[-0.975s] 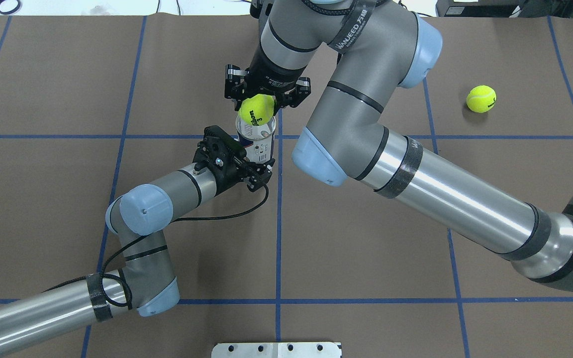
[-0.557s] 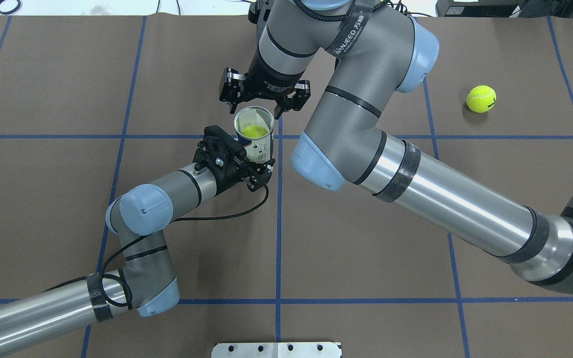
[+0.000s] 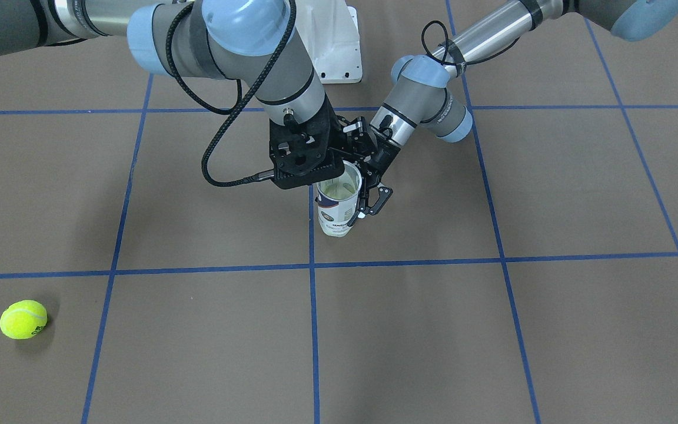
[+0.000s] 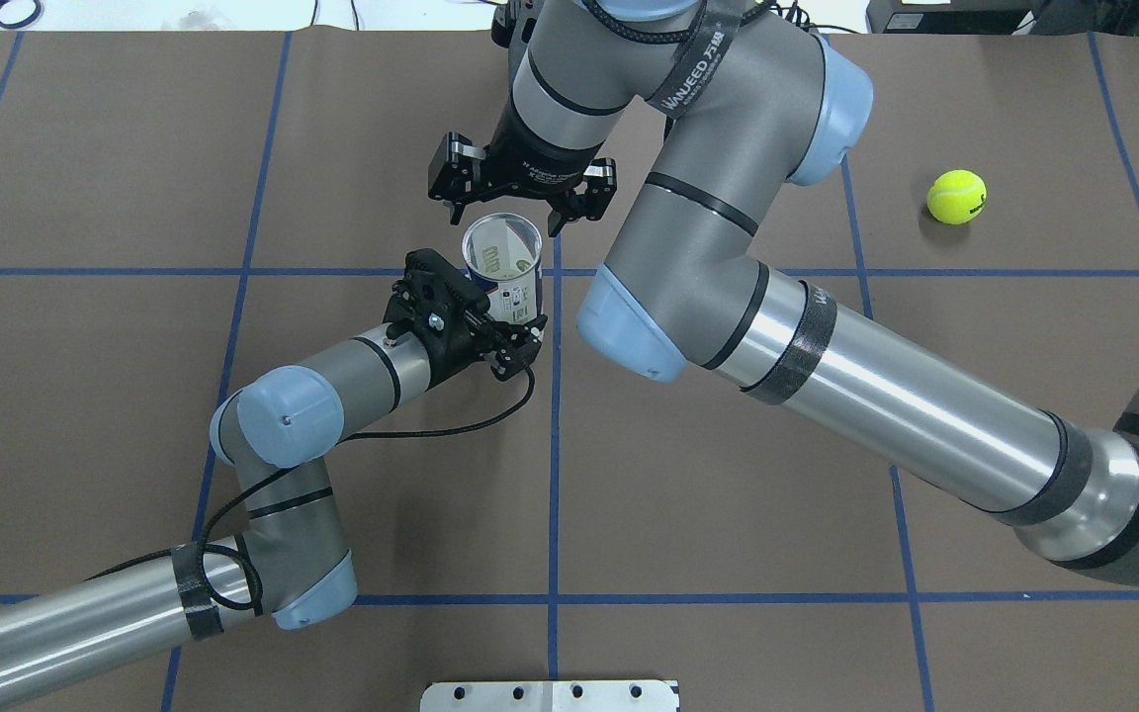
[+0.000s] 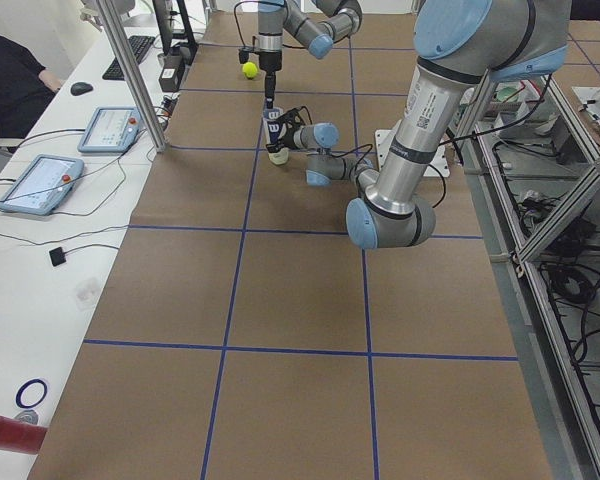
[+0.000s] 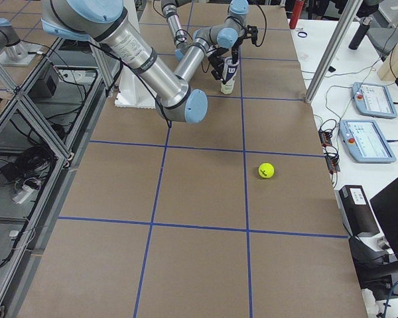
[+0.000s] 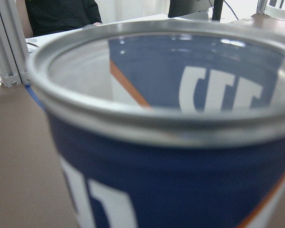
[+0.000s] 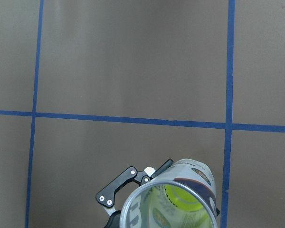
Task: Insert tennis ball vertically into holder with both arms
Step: 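Raise the open right gripper away from the can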
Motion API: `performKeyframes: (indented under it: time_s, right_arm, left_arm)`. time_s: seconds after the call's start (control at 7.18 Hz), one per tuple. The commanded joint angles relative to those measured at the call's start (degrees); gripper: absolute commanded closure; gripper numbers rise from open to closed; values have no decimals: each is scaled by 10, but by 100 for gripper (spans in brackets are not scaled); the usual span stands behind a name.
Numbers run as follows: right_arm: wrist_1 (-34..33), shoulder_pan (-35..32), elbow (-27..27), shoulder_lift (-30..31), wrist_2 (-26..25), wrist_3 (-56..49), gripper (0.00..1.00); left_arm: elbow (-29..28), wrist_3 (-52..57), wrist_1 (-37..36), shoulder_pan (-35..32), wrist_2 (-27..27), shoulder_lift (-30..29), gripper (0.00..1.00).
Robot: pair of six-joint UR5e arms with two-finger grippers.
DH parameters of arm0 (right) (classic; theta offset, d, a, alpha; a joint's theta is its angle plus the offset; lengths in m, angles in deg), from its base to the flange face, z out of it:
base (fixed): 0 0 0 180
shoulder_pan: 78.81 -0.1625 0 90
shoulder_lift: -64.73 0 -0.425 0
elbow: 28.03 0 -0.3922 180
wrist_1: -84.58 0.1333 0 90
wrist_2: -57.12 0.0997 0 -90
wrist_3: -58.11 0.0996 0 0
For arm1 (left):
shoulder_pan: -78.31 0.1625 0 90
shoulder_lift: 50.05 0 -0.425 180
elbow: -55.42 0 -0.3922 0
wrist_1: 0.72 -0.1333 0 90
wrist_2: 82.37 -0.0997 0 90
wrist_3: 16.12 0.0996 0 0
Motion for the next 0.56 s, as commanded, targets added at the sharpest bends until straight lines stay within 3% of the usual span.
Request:
performKeyframes:
  time_s: [0.0,0.42]
  right_arm:
    - [-1,-3,-2,2,0,2,1]
    - [-7,-39,-2,34,-27,-5,1]
  left_arm:
    - [1,2,-1,-1,0,0,2]
    - [1,3,0,-2,0,1,1]
